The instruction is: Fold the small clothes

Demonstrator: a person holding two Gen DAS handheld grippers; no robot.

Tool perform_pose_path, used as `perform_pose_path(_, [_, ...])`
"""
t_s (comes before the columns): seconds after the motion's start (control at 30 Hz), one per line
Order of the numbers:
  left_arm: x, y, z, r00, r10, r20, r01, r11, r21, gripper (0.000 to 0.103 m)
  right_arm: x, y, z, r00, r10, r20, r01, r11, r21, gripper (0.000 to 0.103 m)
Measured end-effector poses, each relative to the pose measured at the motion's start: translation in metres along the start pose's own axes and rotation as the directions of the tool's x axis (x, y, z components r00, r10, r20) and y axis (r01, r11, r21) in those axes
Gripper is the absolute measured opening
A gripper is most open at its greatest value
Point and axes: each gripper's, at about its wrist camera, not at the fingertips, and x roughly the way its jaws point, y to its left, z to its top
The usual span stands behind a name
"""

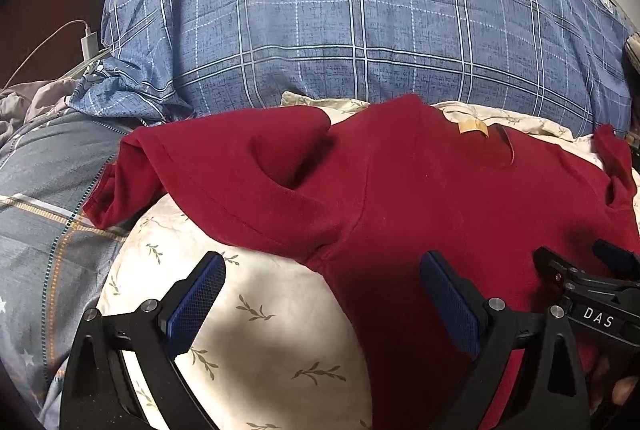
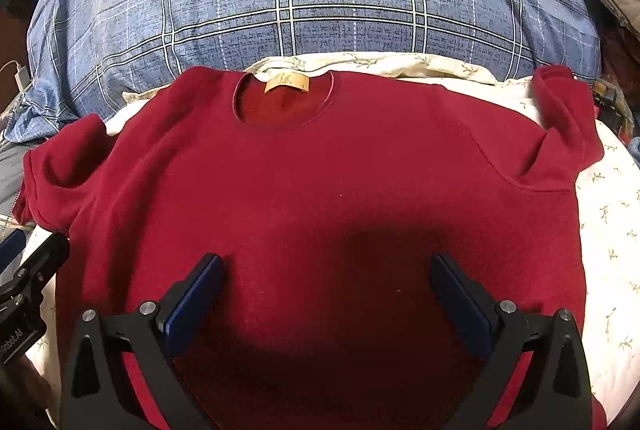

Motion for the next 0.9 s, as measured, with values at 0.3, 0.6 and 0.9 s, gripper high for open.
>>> perform_pose_path(0.3, [0.0, -0.002, -0.003, 1.0, 0.006, -0.002, -0.006, 1.0, 0.018, 0.098, 0.001, 0.0, 0.0, 1.0, -0.001, -0.001, 0.001, 1.0, -0.001, 0.103])
perform_pose_path(0.6, [-0.003, 0.01, 0.002, 1.0, -0.02, -0.012, 0.019, 1.0, -0.024, 0.098, 0.001, 0.0, 0.0, 1.0, -0.002, 0.0, 0.002, 1.0, -0.003, 0.103])
perform_pose_path(0.9, [0.003, 0.092, 0.043, 1.0, 0.009, -0.021, -0.015, 0.956, -0.294, 0.093, 0.001, 0.0, 0.0, 1.0, 0.01, 0.005, -0.01, 1.0, 0.003, 0.103])
